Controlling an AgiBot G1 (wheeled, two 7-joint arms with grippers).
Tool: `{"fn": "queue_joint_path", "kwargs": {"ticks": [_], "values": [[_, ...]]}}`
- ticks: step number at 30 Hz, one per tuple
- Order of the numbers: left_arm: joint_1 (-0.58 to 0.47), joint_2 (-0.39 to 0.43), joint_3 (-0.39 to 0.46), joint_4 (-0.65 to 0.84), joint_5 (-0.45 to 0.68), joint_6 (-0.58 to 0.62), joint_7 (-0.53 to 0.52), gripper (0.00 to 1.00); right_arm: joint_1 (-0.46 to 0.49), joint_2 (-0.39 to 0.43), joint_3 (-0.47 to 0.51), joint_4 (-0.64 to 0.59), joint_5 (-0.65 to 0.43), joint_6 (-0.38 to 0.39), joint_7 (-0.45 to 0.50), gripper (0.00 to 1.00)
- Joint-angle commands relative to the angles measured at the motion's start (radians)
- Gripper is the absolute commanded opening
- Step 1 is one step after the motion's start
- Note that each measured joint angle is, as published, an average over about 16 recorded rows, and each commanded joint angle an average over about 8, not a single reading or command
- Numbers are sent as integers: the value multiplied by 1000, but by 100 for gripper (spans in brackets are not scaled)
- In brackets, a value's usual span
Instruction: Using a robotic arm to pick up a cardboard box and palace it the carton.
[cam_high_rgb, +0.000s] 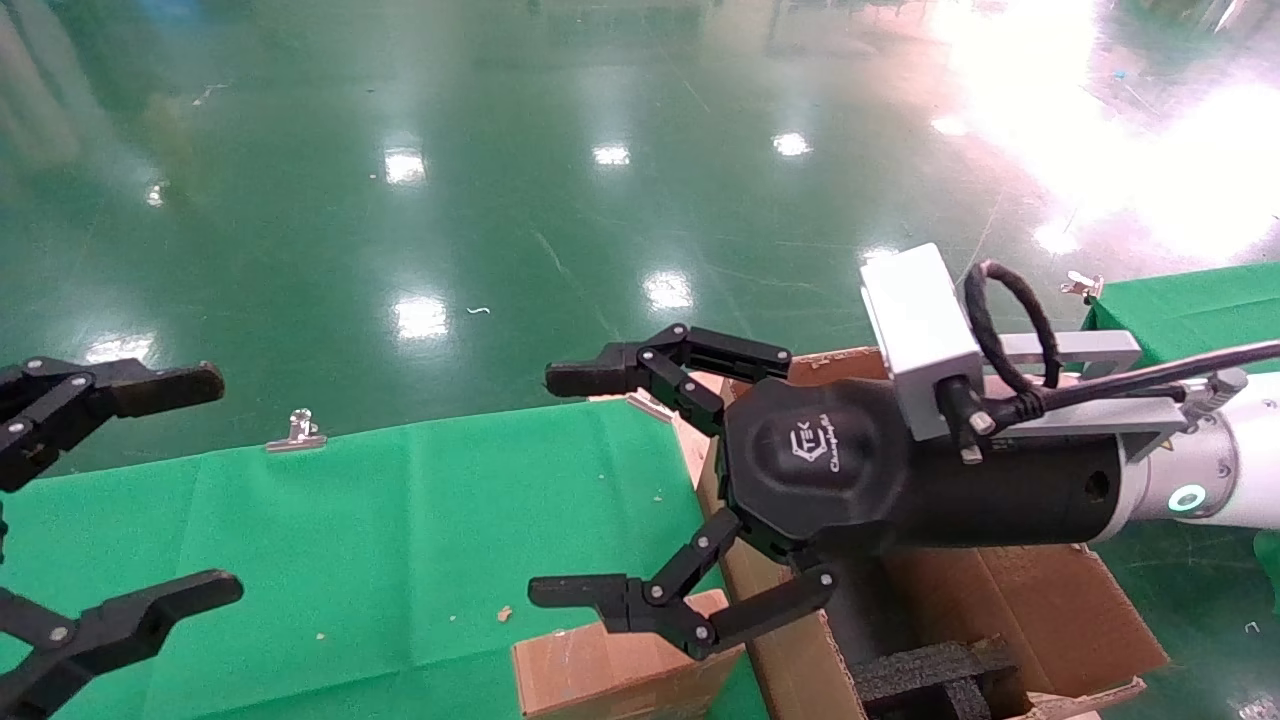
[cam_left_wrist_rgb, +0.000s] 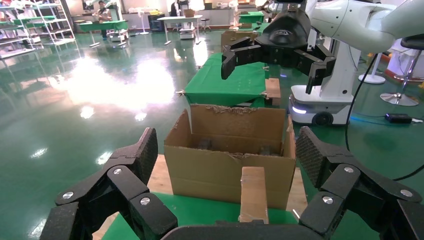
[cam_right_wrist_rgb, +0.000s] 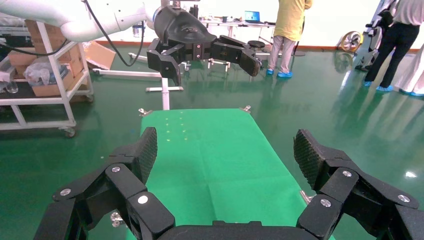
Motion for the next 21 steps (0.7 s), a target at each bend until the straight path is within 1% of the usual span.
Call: {"fn": "queue_joint_path", "kwargs": {"ticks": [1,11,12,19,20,21], "values": [[0,0,0,0,0,0,0,100,0,0,0,0,0,0,0,100],[0,0,0,0,0,0,0,100,0,0,0,0,0,0,0,100],[0,0,0,0,0,0,0,94,0,0,0,0,0,0,0,100],[0,0,0,0,0,0,0,7,0,0,0,0,0,0,0,100],[0,0,0,0,0,0,0,1,0,0,0,0,0,0,0,100],[0,0,0,0,0,0,0,0,0,0,0,0,0,0,0,100]]}}
